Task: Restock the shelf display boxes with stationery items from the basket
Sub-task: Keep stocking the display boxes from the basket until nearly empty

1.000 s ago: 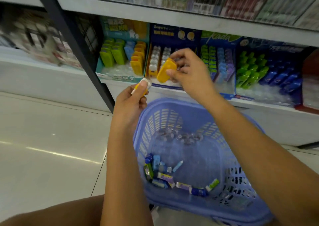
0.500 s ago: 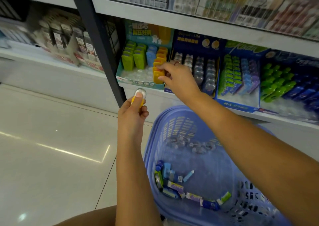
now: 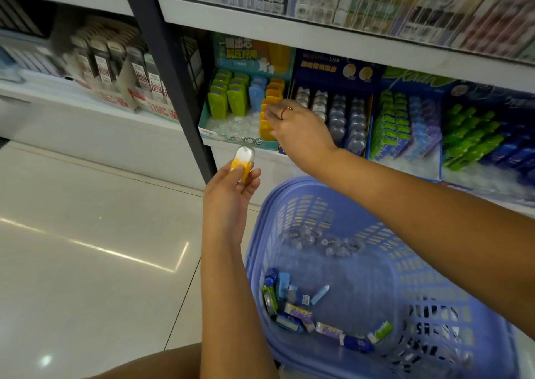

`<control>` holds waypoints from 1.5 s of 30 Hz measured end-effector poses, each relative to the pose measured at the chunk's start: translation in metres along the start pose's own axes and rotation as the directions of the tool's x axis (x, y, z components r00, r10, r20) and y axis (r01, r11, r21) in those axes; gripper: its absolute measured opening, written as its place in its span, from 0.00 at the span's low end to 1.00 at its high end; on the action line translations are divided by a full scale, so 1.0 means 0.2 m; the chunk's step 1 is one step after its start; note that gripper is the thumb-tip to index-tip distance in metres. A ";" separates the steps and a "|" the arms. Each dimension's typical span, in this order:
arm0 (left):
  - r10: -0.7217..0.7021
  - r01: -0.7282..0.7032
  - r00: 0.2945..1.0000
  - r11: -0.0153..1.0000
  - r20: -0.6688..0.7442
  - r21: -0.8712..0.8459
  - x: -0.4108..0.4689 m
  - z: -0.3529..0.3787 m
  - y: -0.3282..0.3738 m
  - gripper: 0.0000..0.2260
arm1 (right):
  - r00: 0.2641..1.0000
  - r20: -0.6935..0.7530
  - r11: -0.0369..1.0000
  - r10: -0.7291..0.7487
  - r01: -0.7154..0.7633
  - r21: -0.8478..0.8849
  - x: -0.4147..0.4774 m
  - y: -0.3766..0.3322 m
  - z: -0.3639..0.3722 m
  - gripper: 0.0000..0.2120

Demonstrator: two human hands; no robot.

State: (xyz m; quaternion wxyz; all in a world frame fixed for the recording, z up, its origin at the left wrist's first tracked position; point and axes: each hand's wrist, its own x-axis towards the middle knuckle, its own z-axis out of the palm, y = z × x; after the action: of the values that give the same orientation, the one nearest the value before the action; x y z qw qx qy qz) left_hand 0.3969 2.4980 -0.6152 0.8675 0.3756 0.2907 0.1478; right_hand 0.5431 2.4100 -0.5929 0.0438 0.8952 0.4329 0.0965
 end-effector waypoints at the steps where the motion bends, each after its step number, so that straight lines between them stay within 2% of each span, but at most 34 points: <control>1: -0.006 0.006 1.000 1.000 0.015 -0.010 -0.01 0.00 0.00 0.12 | 1.000 0.013 1.000 -0.004 0.004 -0.010 0.01 0.00 0.00 0.21; 4: 0.002 -0.001 0.999 0.999 0.038 -0.032 -0.04 0.01 0.00 0.10 | 0.998 0.057 1.000 0.003 -0.005 0.024 -0.01 0.01 -0.05 0.23; 7: 0.007 -0.009 0.999 0.997 0.040 0.071 -0.06 0.02 0.00 0.10 | 0.994 -0.008 0.949 0.105 -0.097 0.299 -0.15 -0.04 -0.12 0.29; 9: 0.000 -0.012 0.998 0.981 0.060 0.192 -0.07 0.04 0.00 0.11 | 0.990 -0.058 0.850 0.125 -0.076 0.521 -0.32 -0.07 -0.14 0.30; 12: -0.085 0.043 0.985 0.963 0.152 0.264 -0.10 0.11 -0.01 0.09 | 0.987 -0.035 0.618 0.158 -0.072 0.783 -0.58 -0.06 -0.17 0.28; 15: -0.255 0.166 0.926 0.936 0.277 0.309 -0.14 0.20 -0.05 0.11 | 0.978 -0.017 0.422 0.206 -0.073 0.903 -0.76 0.02 -0.22 0.23; 17: -0.363 0.241 0.870 0.903 0.334 0.355 -0.16 0.25 -0.09 0.11 | 0.974 -0.019 0.336 0.226 -0.060 0.940 -0.82 0.05 -0.24 0.18; 19: -0.421 0.280 0.837 0.878 0.349 0.388 -0.18 0.31 -0.14 0.11 | 0.970 -0.035 0.351 0.240 -0.053 0.935 -0.84 0.07 -0.26 0.15; 21: -0.395 0.290 0.863 0.897 0.314 0.333 -0.19 0.38 -0.17 0.13 | 0.948 -0.063 0.382 0.313 -0.065 0.922 -0.82 0.09 -0.28 0.13; 22: -0.334 0.246 0.901 0.919 0.278 0.307 -0.18 0.41 -0.18 0.15 | 0.926 -0.080 0.391 0.370 -0.077 0.917 -0.80 0.11 -0.28 0.12; 23: -0.228 0.142 0.946 0.931 0.231 0.336 -0.16 0.42 -0.19 0.16 | 0.899 -0.090 0.396 0.429 -0.098 0.913 -0.76 0.13 -0.27 0.11; 24: -0.086 -0.008 0.979 0.894 0.188 0.449 -0.14 0.42 -0.20 0.16 | 0.871 -0.088 0.397 0.483 -0.129 0.909 -0.71 0.15 -0.26 0.09; 25: 0.087 -0.177 0.981 0.761 0.172 0.624 -0.11 0.41 -0.20 0.14 | 0.846 -0.083 0.408 0.526 -0.166 0.898 -0.66 0.17 -0.25 0.08; 26: 0.236 -0.310 0.949 0.556 0.211 0.771 -0.09 0.39 -0.21 0.13 | 0.830 -0.081 0.436 0.552 -0.204 0.876 -0.60 0.19 -0.23 0.08; 27: 0.315 -0.382 0.910 0.375 0.271 0.845 -0.06 0.37 -0.21 0.14 | 0.827 -0.079 0.477 0.556 -0.240 0.845 -0.54 0.20 -0.21 0.09; 28: 0.335 -0.415 0.886 0.263 0.321 0.871 -0.04 0.35 -0.22 0.16 | 0.837 -0.075 0.523 0.542 -0.267 0.810 -0.48 0.20 -0.19 0.10; 29: 0.327 -0.431 0.876 0.198 0.355 0.880 -0.01 0.34 -0.23 0.18 | 0.854 -0.063 0.562 0.517 -0.283 0.777 -0.42 0.19 -0.16 0.11; 31: 0.300 -0.449 0.868 0.133 0.396 0.883 0.04 0.31 -0.26 0.21 | 0.891 -0.027 0.619 0.453 -0.292 0.729 -0.35 0.16 -0.13 0.12; 33: 0.306 -0.472 0.857 0.136 0.416 0.871 0.06 0.27 -0.29 0.22 | 0.915 0.001 0.676 0.404 -0.299 0.673 -0.29 0.14 -0.09 0.10; 37: 0.408 -0.509 0.825 0.236 0.391 0.827 0.07 0.23 -0.32 0.22 | 0.933 0.021 0.753 0.358 -0.302 0.585 -0.23 0.11 -0.07 0.11; 41: 0.409 -0.529 0.819 0.263 0.403 0.807 0.09 0.21 -0.32 0.22 | 0.944 0.045 0.801 0.328 -0.303 0.516 -0.20 0.11 -0.09 0.10; 45: 0.399 -0.527 0.824 0.277 0.403 0.803 0.10 0.20 -0.31 0.21 | 0.972 0.070 0.892 0.223 -0.233 0.386 -0.15 0.11 -0.13 0.09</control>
State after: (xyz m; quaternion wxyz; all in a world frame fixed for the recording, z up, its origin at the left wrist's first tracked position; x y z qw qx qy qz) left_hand 0.4390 2.4427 -0.6471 0.4680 0.8494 0.1475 0.1942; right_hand 0.5360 2.3737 -0.5674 -0.1426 0.9314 0.3349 0.0018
